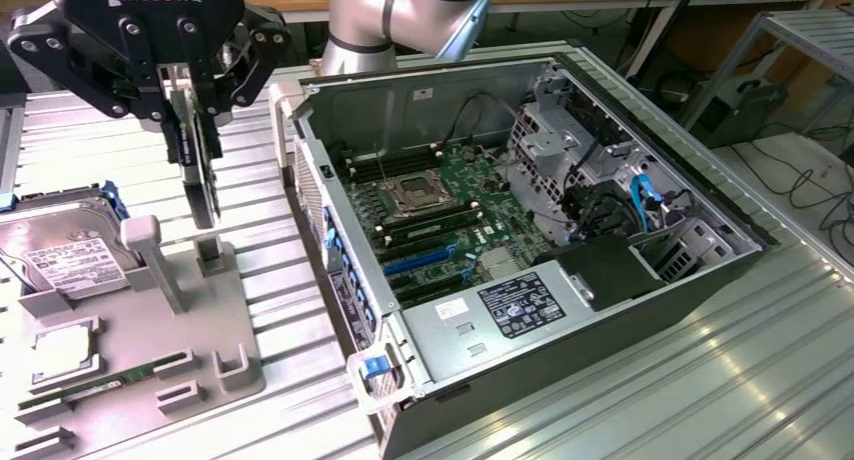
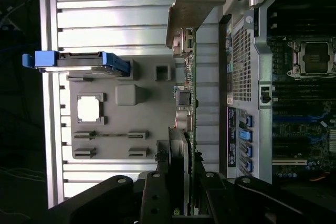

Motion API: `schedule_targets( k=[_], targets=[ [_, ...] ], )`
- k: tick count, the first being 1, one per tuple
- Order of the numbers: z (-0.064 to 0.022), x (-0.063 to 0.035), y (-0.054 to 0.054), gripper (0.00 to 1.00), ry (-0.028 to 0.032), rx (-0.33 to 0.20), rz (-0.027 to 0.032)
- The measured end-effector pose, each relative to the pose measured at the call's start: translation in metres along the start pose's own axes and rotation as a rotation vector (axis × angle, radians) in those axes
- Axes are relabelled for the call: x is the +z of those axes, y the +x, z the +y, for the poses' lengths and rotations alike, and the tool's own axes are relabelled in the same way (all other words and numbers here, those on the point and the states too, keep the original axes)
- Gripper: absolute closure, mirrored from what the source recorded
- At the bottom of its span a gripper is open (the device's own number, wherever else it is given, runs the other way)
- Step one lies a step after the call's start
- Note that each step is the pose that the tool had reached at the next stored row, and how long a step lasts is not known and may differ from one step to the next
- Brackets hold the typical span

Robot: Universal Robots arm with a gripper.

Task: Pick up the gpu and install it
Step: 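Pick up the gpu and move the gpu toward the slot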

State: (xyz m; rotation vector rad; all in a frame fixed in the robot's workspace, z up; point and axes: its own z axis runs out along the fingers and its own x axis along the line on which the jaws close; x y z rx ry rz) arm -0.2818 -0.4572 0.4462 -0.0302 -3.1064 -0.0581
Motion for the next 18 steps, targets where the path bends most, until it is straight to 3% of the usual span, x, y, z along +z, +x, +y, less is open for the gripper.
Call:
schedule_targets(
  k=[18],
  targets=[
    [0.0003,-0.0004,-0.015,0.73,0.0,0.0,0.0001]
  ],
)
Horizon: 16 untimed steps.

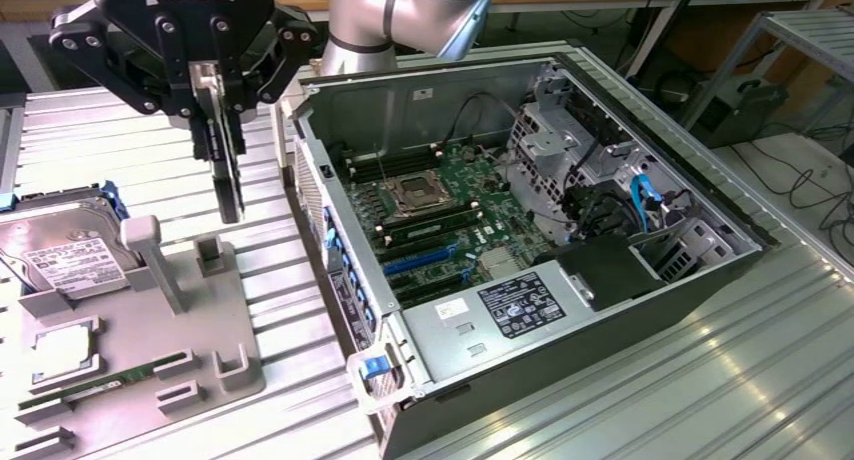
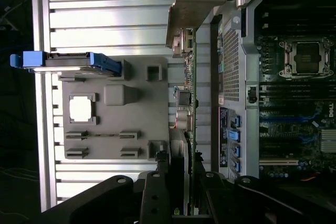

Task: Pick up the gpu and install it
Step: 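Pick up the gpu and move the gpu toward the slot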

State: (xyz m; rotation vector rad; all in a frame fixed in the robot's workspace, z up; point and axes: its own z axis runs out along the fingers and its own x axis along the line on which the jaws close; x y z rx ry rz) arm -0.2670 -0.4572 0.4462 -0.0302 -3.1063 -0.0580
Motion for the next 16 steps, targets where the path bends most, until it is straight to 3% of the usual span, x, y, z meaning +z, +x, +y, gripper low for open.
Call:
schedule_targets(
  k=[16],
  targets=[
    [0.0002,-0.0002,-0.0092,0.73,-0.0001,0.0,-0.0001]
  ],
)
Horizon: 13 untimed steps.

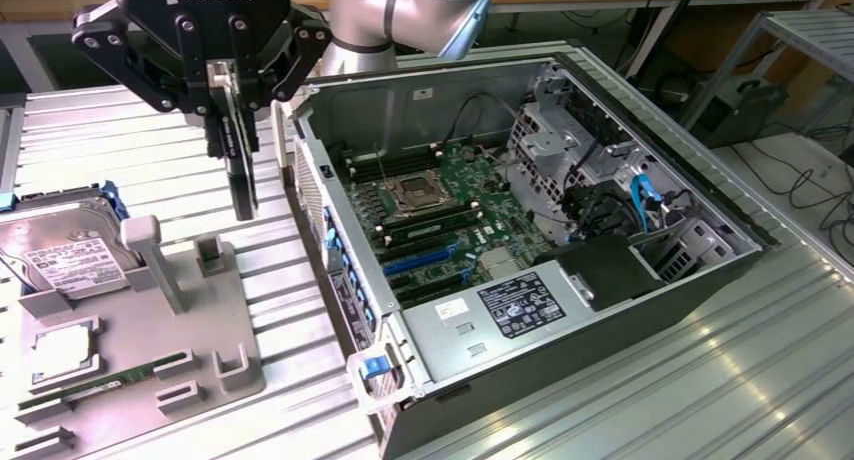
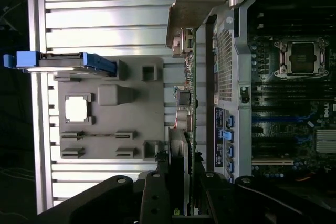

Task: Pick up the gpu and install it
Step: 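Pick up the gpu and move the gpu toward the slot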

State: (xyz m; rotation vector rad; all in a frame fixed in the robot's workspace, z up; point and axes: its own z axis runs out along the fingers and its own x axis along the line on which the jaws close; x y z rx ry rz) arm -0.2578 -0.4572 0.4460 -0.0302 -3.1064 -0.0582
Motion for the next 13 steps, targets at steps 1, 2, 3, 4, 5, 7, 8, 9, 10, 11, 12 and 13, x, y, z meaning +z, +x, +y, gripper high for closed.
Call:
schedule_targets(
  k=[1,2,3,4,5,7,8,9,10,11,12,13],
  targets=[
    [0.0,-0.0001,-0.0005,0.73,0.0,0.0,0.0001],
    [0.0,0.0,-0.0011,0.73,0.0,0.0,0.0001],
    [0.0,-0.0001,-0.0016,0.73,0.0,0.0,0.0],
    [0.0001,-0.0001,-0.0022,0.73,0.0,0.0,0.0],
    [0.0001,-0.0001,-0.0027,0.73,0.0001,0.0,0.0001],
    [0.0001,-0.0002,-0.0041,0.73,0.0001,0.0,0.0001],
    [0.0001,-0.0002,-0.0047,0.73,0.0001,0.0,0.0001],
    [0.0001,-0.0002,-0.0053,0.73,0.0001,0.0,0.0],
    [0.0001,-0.0002,-0.006,0.73,0.0001,0.0,0.0001],
    [0.0001,-0.0002,-0.0066,0.73,0.0001,0.0,0.0],
    [0.0001,-0.0002,-0.0072,0.73,0.0,0.0,0.0],
    [0.0002,-0.0003,-0.0085,0.73,0.0001,0.0,0.0001]
  ],
)
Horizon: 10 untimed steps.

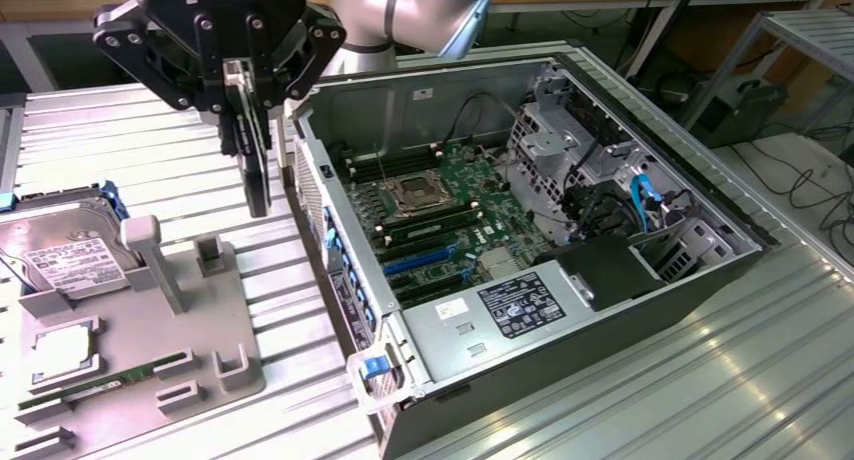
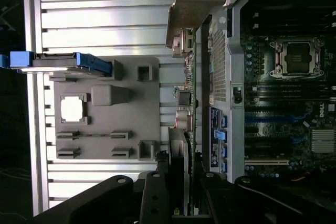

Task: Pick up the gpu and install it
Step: 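Pick up the gpu and move the gpu toward the slot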

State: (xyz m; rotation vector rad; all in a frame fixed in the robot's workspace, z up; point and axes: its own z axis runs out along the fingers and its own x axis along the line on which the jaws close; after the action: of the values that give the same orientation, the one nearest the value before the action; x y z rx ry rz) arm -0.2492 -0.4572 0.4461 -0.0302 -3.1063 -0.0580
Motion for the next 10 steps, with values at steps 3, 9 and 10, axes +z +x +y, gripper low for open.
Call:
schedule_targets(
  k=[3,9,10],
  targets=[
    [0.0,0.0,-0.0023,0.73,0.0,0.0,0.0],
    [0.0001,-0.0002,-0.0062,0.73,0.0,0.0,0.0],
    [0.0001,-0.0002,-0.007,0.73,0.0,0.0,0.0]
  ],
)
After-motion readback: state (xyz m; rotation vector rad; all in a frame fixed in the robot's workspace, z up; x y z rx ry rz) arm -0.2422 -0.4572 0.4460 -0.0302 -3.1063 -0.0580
